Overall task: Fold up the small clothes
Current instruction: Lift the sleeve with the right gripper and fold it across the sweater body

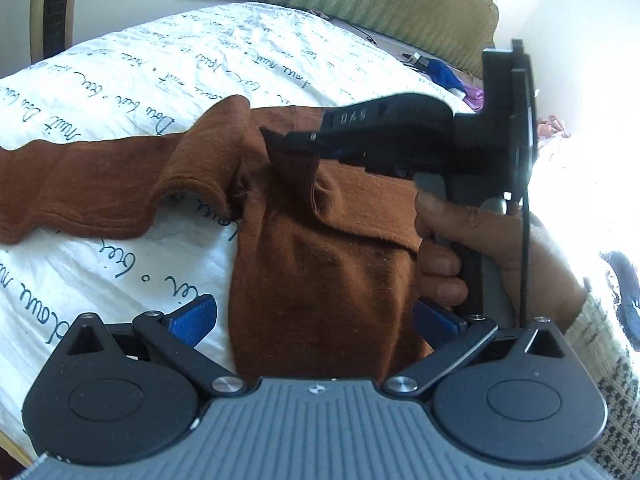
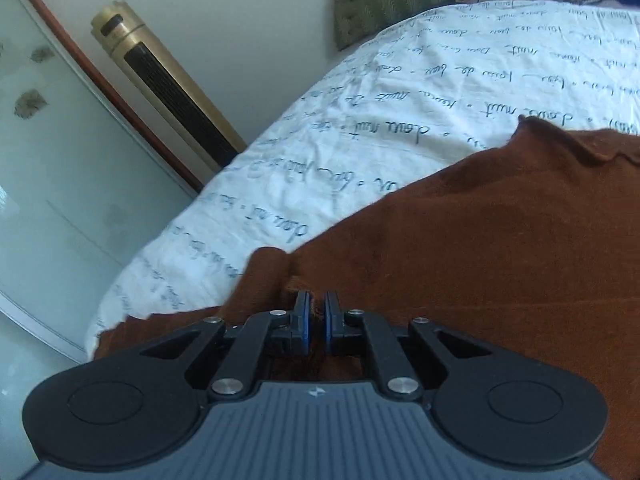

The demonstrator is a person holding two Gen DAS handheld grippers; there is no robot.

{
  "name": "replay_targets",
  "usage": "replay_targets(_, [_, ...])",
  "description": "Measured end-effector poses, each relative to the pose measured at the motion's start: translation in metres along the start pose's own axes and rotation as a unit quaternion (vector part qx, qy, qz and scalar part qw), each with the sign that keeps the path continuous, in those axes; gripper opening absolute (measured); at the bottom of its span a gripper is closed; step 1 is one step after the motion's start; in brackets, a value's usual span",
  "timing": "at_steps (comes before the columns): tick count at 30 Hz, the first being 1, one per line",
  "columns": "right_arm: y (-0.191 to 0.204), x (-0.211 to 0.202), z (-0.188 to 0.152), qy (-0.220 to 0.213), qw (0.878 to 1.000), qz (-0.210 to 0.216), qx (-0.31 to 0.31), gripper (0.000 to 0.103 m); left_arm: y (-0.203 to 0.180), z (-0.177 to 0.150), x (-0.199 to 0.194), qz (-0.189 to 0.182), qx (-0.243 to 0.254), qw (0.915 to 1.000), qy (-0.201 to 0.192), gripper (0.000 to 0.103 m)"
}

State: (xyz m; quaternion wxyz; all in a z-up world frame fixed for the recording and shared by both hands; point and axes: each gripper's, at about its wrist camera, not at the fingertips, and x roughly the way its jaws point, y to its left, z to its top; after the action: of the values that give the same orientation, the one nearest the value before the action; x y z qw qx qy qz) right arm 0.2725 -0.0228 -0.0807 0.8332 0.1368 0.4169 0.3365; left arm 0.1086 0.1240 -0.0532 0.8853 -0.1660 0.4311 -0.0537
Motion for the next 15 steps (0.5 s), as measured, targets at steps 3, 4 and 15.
replay_targets(3, [-0.012, 0.018, -0.002, 0.053, 0.999, 0.004, 0.004, 0.049, 0.0, 0.002, 0.002, 0.0, -0.006, 1.0, 0.006, 0.103])
replay_targets(4, [-0.013, 0.012, -0.004, 0.044, 0.999, 0.011, -0.002, 0.067, -0.002, 0.002, 0.001, 0.001, -0.004, 1.0, 0.005, 0.103])
replay_targets(15, [-0.169, -0.226, -0.063, -0.16, 0.947, -0.267, 0.085, 0.051, -0.015, 0.001, 0.006, 0.008, 0.018, 0.9998, 0.005, 0.103])
